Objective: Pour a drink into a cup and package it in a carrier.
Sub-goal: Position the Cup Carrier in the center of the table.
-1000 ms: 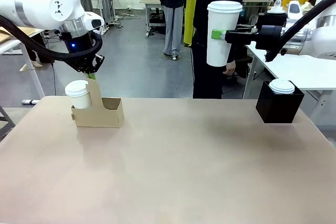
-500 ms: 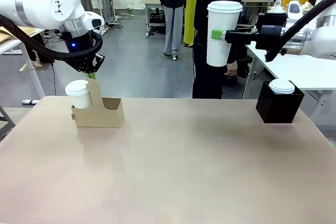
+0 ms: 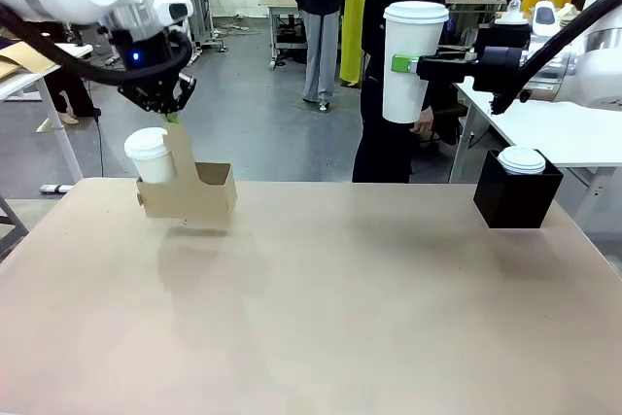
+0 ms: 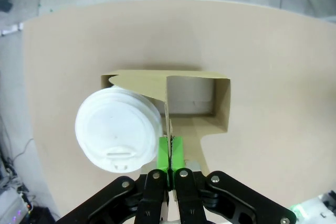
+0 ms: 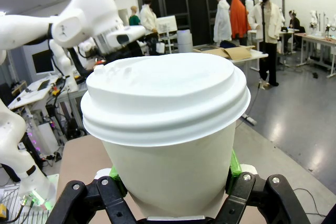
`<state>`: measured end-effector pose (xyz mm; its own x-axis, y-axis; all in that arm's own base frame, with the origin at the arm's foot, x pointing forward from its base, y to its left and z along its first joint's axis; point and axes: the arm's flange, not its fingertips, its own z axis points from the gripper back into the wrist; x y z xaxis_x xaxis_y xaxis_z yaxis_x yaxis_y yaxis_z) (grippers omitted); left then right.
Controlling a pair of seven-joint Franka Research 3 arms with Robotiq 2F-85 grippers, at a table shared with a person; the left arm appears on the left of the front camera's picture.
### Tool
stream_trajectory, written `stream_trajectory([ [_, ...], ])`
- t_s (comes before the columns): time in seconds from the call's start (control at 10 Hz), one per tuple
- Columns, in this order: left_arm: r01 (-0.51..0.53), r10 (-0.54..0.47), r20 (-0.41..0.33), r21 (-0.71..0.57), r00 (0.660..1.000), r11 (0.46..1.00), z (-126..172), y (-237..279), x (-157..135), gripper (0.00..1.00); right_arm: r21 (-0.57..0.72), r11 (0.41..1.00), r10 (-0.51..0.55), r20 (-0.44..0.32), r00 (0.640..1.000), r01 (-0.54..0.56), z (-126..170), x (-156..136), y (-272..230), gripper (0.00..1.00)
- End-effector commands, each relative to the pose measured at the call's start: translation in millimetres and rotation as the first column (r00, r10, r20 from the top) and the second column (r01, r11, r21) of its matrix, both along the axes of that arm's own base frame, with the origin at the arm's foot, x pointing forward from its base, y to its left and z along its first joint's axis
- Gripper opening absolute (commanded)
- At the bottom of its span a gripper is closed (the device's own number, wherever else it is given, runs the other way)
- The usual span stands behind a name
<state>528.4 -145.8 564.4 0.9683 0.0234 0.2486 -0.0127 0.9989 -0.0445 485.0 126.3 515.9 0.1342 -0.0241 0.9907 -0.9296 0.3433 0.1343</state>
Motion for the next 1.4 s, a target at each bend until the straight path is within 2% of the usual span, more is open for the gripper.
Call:
stream_trajectory([
  [0.0, -0.037, 0.037, 0.033, 0.019, 0.999, 0.999, 28, -39, -32, 0.02, 0.012, 1.0, 0.003, 0.013, 1.0, -0.003, 6, 2, 1, 0.8],
  [0.3, -0.053, 0.052, 0.037, 0.009, 0.998, 0.999, 38, -109, -93, 0.02, 0.012, 1.0, 0.003, 0.013, 1.0, -0.003, 6, 2, 1, 0.8],
  [0.5, -0.073, 0.073, -0.018, -0.02, 0.997, 0.997, 24, -148, -123, 0.02, 0.012, 1.0, 0.003, 0.013, 1.0, -0.003, 6, 2, 1, 0.8],
  [0.7, -0.114, 0.114, 0.003, -0.025, 0.994, 0.993, -2, -179, -146, 0.02, 0.012, 1.0, 0.003, 0.013, 1.0, -0.003, 6, 2, 1, 0.8],
  [0.9, -0.085, 0.085, -0.006, -0.003, 0.996, 0.996, -31, -205, -165, 0.02, 0.012, 1.0, 0.003, 0.013, 1.0, -0.003, 6, 2, 1, 0.8],
  [1.3, -0.056, 0.056, 0.013, 0.011, 0.998, 0.998, -59, -234, -188, 0.02, 0.012, 1.0, 0.003, 0.013, 1.0, -0.003, 6, 2, 1, 0.8],
])
